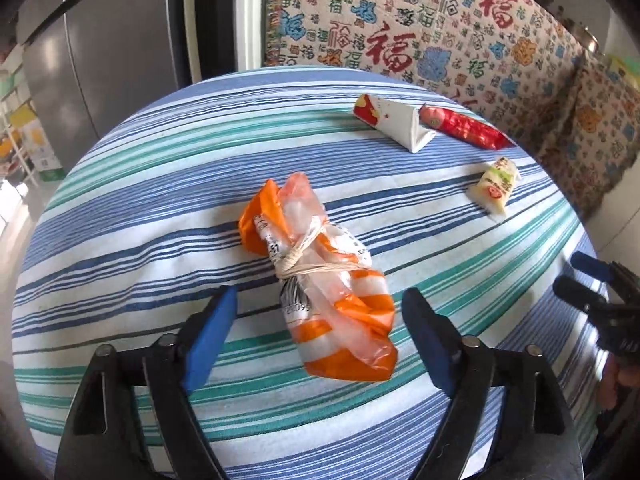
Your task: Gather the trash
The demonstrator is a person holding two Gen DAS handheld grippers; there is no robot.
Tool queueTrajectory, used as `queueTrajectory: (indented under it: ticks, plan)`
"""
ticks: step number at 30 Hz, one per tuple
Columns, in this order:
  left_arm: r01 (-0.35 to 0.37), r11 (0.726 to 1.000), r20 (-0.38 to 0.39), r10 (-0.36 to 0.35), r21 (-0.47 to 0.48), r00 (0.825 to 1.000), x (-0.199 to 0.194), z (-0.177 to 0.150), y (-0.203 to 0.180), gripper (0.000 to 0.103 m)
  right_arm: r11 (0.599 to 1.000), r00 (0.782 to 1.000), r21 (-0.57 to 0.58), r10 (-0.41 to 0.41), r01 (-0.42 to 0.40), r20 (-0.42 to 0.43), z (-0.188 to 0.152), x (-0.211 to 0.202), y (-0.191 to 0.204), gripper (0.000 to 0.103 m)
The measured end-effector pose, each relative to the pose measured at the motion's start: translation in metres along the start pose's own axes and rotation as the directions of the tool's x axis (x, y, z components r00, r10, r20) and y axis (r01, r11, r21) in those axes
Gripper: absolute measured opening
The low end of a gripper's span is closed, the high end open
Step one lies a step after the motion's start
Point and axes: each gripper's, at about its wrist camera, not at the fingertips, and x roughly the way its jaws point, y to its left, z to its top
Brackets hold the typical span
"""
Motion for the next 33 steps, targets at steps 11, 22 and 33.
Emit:
queueTrajectory:
  ticks: [11, 22, 33]
  plan:
    - [-0.064, 0.996, -0.023, 0.066, 0.063, 0.998, 0.013, 0.003, -0.003, 0.103, 0.956, 0.963, 0.118, -0.266, 0.270, -0.045, 0.080, 0.086, 0.051, 0.076]
    - [-0.088, 0.996, -0.041, 0.089, 0.034, 0.995, 0.001, -0.006, 0.044, 0.103, 0.970, 0.985, -0.168, -0.173, 0.173, 0.019, 0.015, 0.021, 0.004, 0.039]
    - [-0.089, 0.996, -0.019, 0.090, 0.019, 0.996, 0.009, 0.002, 0.045, 0.103, 0.986, 0.985, -0.002, -0.166, 0.166, -0.049, 0.017, 0.034, -0.011, 0.103]
